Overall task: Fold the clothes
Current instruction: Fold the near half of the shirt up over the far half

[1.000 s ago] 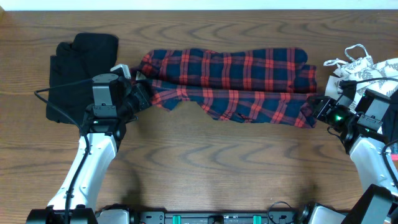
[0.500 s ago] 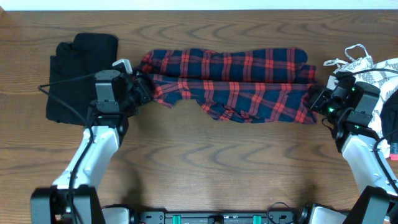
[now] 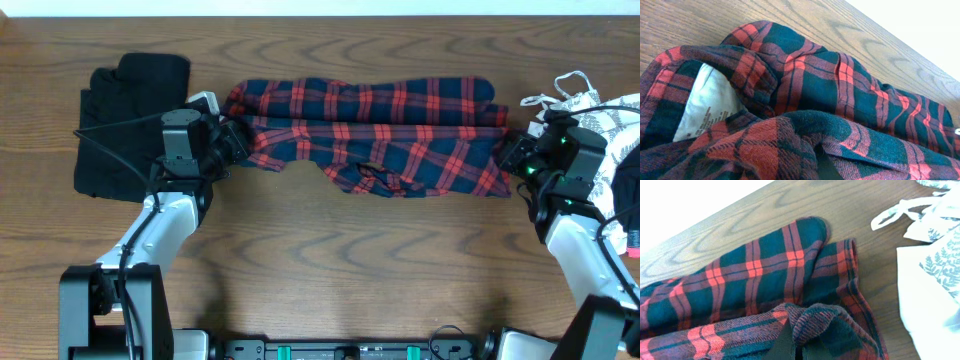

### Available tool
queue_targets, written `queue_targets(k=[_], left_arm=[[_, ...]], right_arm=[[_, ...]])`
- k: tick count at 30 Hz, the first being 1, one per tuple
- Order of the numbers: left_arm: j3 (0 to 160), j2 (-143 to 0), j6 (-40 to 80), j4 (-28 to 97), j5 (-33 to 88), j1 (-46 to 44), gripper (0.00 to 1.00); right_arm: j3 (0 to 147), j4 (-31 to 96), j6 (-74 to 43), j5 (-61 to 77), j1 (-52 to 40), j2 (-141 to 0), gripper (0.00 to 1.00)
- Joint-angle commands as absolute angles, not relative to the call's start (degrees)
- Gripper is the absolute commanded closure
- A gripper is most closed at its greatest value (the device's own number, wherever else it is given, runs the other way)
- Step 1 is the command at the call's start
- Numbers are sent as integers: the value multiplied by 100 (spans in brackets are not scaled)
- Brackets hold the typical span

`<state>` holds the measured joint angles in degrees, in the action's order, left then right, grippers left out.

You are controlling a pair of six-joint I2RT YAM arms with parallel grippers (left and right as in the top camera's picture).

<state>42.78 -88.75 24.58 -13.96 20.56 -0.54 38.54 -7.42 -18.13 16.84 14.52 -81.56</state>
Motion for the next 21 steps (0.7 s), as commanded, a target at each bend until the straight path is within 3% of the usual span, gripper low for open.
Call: queue_targets(k=[1,6,9,11,13,16,18,21], left_arm=[[4390,-8989,2399,-1428,1531,58,94],[4390,-9035,2355,-1431,1194,58,93],[4390,-9037,2340,-1450,845,58,92],[4390,-9056,2222,-1509,718,58,83],[4390,-9133,2226,-1594,679,58,63],[4390,-9301,2228,-1621,685,51,60],[4390,-9413,2228,-1619,703,40,51],[4390,-9435,2228,-1599,711,40,47]], right_arm=[[3981,-862,-1931,1031,1413,-8525,99],[3981,-1118,-1959,1028,1297,-9052,99],[3981,-1247,-1975,1028,1299,-9225,91],[3981,-1275,-1973,1024,1299,-9253,81],[3981,-1278,-1973,961,1299,-9253,76],[3981,-1240,-1973,941,1299,-9253,73],[3981,-1190,-1970,941,1299,-9253,73],[3981,-1120,-1973,943,1299,-9253,73]])
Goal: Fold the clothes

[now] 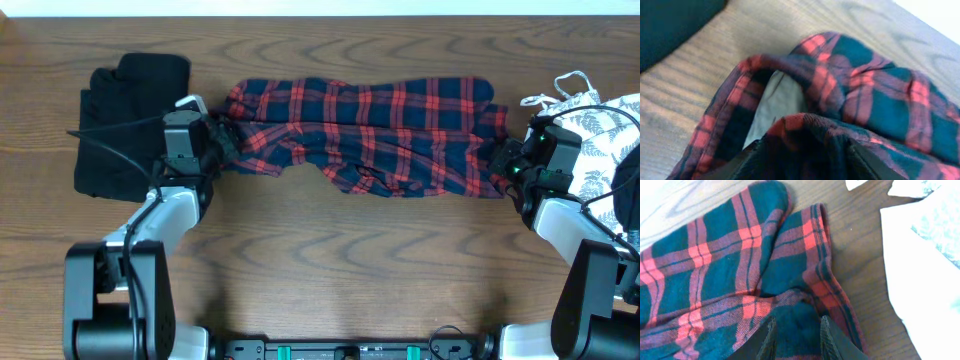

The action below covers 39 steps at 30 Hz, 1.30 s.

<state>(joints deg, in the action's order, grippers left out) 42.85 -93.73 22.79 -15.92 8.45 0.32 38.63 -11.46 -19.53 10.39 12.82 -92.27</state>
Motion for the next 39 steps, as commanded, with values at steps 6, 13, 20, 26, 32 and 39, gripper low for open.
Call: queue_targets(k=[6,13,20,26,32,39], left_arm=[[4390,-9192,2224,-1597,744,43,46],[4390,-8530,1925,-1553,694,47,41],[4390,-8027,1909,-1225,1227,-30,33],[4390,-8064,1909,62,1745,-499,60],[4357,-8440,1905,508,1737,-897,71],[4357,-9107,1865,-242,1734,-1074,71]], right_arm=[[3990,-1116,-1970,1332,1299,-9247,69],[4209,-1015,-1964,2558,1273,-9015,64],[4458,-366,-1435,2596,751,-8171,72],[4499,274,-1041,2423,117,-8117,80],[4499,388,-974,2045,73,-8357,83],[4499,434,-978,1844,73,-8960,85]])
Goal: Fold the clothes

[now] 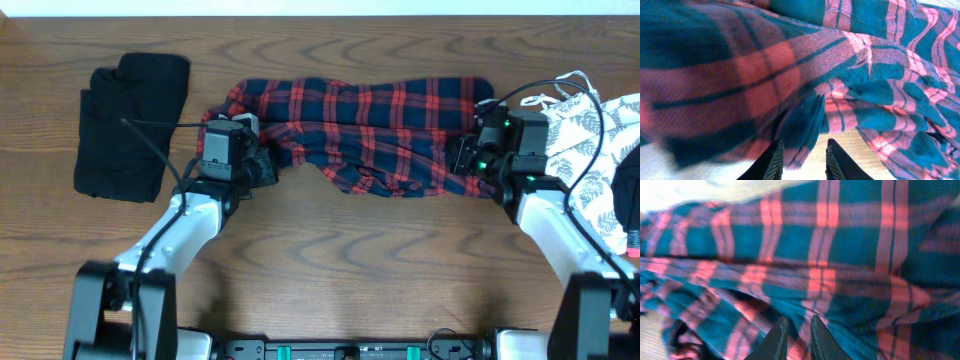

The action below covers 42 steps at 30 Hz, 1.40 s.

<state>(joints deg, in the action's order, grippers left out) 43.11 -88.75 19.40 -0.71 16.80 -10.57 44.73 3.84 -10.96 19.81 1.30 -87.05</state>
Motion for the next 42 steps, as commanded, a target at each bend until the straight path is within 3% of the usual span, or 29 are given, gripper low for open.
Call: queue_targets(k=[1,12,23,42], left_arm=[[4357,-9168,1865,-318,1734,-1074,70],[4359,-9607,1817,-1557,998,-1070,70],[4357,-10047,1782,-1986,287,-1063,70],[4357,-10108,1780,-1507,-327,-349,70]], right_arm=[[4499,454,-978,1844,71,-9043,86],[4499,716,-1066,1323,73,-9767,85],[4499,908,-1588,311,134,-10180,83],[4499,917,-1841,292,790,-10180,82]])
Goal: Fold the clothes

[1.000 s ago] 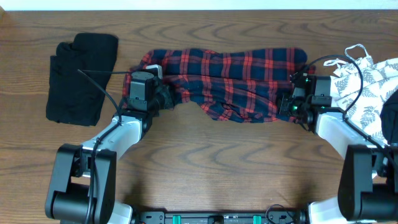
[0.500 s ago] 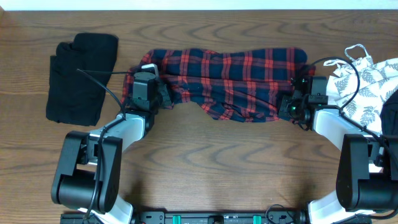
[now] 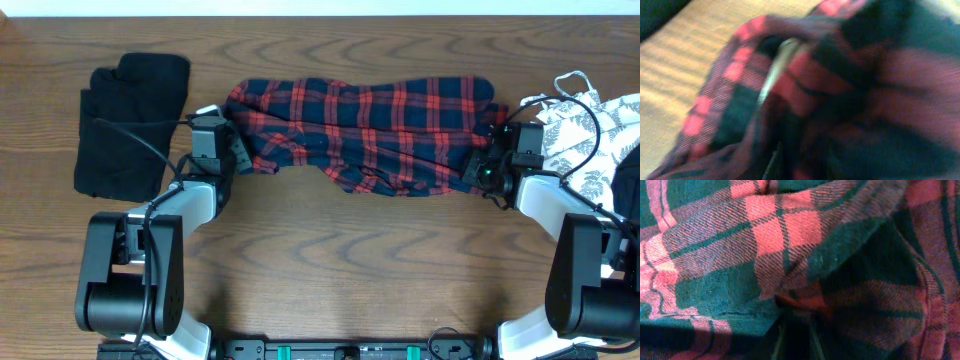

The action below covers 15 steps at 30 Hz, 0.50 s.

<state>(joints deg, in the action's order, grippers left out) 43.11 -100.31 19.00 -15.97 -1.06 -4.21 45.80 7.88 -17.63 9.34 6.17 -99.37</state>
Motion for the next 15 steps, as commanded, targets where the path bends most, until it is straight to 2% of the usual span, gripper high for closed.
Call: queue_targets(k=[1,4,9,12,15], left_arm=[[4357,-10108,1780,-1479,-307,-349,70],[4359,-10084,1780,-1439,10,-349,70],[4364,-9754,1776,-1288,237,-349,70],[4364,-9397,1756,-1271,233,-349,62],[4364,-8941,1758,-1280,235,-349,62]], right_arm=[[4499,923,-1844,244,805,-10180,80],[4499,930,-1841,148,849,-10180,78],[4501,1055,-1752,257,871,-10099,66],[4501,1166,-1684,327,871,-9944,63],[4501,1210,-1658,327,867,-9760,60]])
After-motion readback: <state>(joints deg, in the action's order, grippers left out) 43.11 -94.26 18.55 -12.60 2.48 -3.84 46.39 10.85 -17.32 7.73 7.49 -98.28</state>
